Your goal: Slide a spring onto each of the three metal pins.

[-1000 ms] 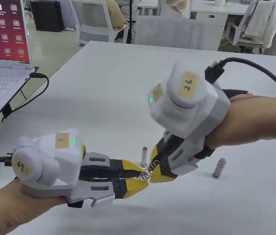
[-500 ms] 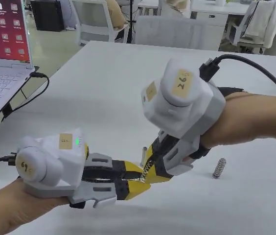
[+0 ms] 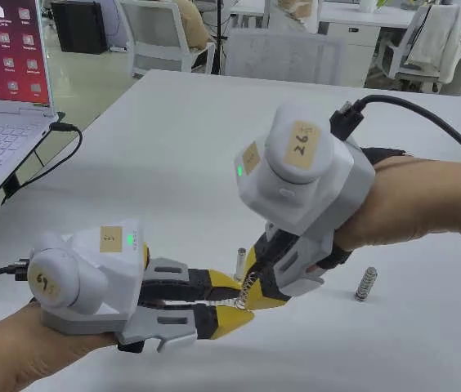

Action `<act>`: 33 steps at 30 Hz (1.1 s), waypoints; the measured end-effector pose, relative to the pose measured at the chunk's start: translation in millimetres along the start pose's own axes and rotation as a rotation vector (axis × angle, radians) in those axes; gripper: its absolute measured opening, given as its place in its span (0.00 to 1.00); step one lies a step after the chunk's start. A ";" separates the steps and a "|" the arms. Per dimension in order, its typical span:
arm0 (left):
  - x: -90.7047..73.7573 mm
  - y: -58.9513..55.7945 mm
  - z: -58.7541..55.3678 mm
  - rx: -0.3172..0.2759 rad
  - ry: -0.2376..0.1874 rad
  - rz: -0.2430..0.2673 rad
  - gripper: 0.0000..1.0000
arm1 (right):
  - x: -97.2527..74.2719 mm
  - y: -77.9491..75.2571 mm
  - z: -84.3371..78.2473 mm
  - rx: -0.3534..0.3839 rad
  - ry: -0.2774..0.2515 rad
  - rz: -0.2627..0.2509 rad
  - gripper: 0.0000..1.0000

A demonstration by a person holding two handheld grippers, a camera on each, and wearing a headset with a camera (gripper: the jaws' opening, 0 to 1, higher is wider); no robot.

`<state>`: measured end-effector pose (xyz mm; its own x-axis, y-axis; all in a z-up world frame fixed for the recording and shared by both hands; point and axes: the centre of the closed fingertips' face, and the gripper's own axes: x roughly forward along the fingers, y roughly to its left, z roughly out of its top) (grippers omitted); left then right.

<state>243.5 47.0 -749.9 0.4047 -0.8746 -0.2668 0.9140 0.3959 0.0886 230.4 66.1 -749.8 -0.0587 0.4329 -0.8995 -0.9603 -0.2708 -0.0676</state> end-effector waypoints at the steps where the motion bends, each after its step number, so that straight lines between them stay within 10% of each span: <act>1: 0.0 0.4 0.0 -0.003 0.000 0.001 0.11 | -0.1 -0.3 -0.5 0.001 0.001 0.000 0.09; 33: -13.1 11.2 -22.3 -0.090 0.016 0.079 0.44 | -30.0 -30.2 -42.6 0.081 0.060 -0.080 0.09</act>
<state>247.8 69.1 -766.8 0.4741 -0.8354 -0.2780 0.8729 0.4874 0.0240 272.8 24.6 -739.1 0.0333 0.3978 -0.9169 -0.9803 -0.1659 -0.1076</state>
